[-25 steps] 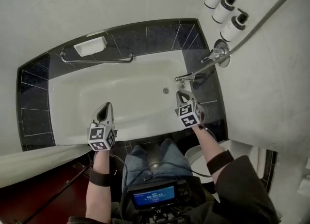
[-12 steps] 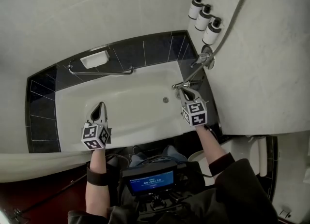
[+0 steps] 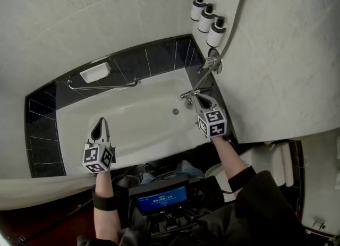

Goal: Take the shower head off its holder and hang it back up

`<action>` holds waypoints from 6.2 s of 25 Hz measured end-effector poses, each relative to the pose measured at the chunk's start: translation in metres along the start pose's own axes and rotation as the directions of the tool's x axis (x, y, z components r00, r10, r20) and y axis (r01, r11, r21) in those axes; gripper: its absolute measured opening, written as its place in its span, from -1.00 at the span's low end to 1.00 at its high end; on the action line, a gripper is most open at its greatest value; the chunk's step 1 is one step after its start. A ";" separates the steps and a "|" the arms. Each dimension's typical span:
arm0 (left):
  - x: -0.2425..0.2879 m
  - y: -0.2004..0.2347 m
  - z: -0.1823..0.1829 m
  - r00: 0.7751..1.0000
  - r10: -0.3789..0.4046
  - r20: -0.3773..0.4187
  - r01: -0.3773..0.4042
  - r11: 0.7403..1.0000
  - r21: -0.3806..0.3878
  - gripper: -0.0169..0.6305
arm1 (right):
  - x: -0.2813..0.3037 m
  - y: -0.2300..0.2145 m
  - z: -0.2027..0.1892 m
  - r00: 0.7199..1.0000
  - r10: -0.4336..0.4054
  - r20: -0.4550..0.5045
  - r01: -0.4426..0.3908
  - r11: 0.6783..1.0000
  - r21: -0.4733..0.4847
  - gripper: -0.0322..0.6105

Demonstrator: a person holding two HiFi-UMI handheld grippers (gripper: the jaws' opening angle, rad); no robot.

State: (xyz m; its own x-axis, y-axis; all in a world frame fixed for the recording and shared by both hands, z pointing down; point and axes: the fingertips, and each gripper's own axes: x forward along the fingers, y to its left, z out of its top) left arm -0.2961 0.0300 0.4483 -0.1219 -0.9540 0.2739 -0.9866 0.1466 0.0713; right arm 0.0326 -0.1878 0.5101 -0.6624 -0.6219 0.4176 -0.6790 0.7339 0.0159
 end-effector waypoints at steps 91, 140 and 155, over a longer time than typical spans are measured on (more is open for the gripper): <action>0.186 -0.052 -0.380 0.960 -0.123 -0.252 0.137 0.990 0.038 -0.95 | 0.318 0.070 -0.491 0.873 0.300 -0.384 -0.165 0.924 0.345 -0.49; -0.036 0.061 0.032 0.911 0.411 0.028 -0.246 0.489 0.837 0.36 | 0.055 0.432 0.186 0.526 0.788 0.319 -0.692 0.179 0.699 -0.48; -0.015 0.053 0.056 0.929 0.369 -0.026 -0.114 0.354 0.928 -0.14 | 0.061 0.416 0.204 0.540 0.745 0.391 -0.658 0.084 0.748 -0.48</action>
State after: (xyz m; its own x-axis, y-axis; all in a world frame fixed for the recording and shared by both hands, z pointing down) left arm -0.3526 0.0376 0.3939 -0.4748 -0.8252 0.3060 -0.4354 -0.0819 -0.8965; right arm -0.3549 0.0239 0.3572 -0.9875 0.1042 -0.1182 0.1423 0.2665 -0.9533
